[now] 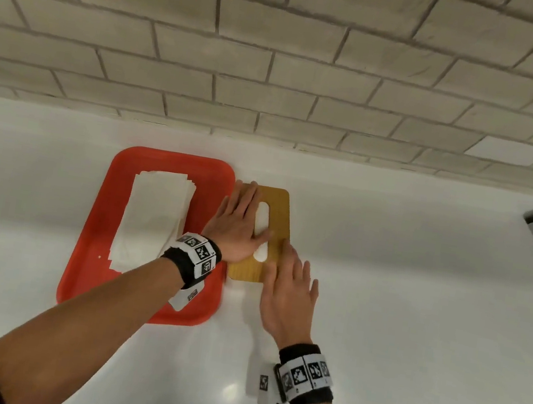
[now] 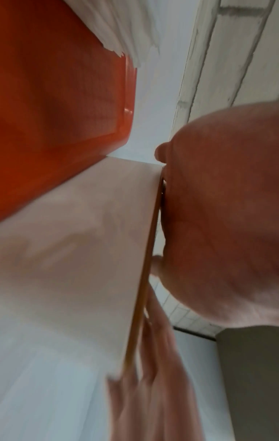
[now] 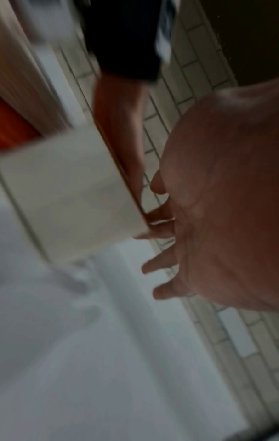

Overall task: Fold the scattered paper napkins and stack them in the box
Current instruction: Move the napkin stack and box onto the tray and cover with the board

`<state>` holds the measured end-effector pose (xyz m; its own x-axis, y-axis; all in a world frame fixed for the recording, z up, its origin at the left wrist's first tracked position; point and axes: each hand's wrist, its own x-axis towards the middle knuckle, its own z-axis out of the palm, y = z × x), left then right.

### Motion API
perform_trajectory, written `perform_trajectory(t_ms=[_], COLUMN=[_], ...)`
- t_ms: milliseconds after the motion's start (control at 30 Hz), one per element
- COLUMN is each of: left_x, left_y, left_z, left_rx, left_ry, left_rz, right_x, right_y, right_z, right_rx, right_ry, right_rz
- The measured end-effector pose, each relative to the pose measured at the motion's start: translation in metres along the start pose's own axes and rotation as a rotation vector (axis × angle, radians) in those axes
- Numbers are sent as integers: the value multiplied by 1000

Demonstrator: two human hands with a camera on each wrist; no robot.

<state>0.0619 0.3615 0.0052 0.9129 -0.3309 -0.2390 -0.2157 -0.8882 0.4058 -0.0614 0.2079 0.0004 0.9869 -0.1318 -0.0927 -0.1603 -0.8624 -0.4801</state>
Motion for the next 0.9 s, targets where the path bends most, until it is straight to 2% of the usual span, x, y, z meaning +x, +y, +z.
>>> perform_trajectory(t_ms=[67,133,200,300,367,533,900], left_x=[-20,-35,-39,-39,-38,-38,-39], left_y=[6,10,11,11,12,9,9], left_z=[7,18,26,29,29,30,29], left_rx=[8,-16,-64,-103,-107,-90,-101], left_ry=[10,69,135,176,188,193,201], left_rz=[6,7,-6,-9,-4,7,12], right_x=[20,50,80,111,119,126,127], right_y=[13,14,-3,-33,-41,-43,-31], right_z=[-30,-49,-59,-58,-54,-42,-35], right_rx=[51,76,14,-245,-355,-436,-264], right_ry=[160,223,112,-215,-297,-260,-265], right_rz=[-115,-231,-317,-402,-415,-442,-417])
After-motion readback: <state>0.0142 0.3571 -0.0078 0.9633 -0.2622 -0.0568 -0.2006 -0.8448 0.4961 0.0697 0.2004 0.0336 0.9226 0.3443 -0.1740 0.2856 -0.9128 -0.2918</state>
